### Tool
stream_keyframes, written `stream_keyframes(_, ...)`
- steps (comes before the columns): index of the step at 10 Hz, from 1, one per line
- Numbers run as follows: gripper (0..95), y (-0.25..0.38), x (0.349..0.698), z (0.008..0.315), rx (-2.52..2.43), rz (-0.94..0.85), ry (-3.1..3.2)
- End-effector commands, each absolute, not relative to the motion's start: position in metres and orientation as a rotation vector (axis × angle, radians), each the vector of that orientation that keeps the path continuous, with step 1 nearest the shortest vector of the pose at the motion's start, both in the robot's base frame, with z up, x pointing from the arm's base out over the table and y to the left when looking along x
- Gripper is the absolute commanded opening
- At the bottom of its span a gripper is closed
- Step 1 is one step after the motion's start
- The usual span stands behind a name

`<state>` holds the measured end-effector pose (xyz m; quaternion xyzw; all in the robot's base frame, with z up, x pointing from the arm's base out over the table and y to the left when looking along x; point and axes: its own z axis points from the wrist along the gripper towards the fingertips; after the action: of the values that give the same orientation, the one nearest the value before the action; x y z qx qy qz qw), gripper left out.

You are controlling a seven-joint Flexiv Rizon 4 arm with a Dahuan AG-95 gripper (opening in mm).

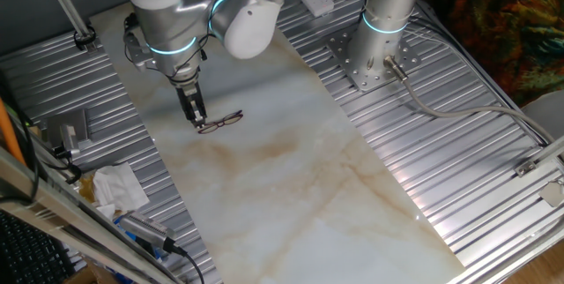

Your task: Unfold the leg of the glasses (with one hand)

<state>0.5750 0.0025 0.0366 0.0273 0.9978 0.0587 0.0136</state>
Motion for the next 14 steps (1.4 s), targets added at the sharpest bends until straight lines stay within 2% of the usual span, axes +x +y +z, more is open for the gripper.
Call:
stream_keyframes(1,19.0,0.0035,0.5759,0.0368,0.078,0.201,3.132)
stream_keyframes(14,19.0,0.0035,0.5759,0.0368,0.111,0.094,3.203)
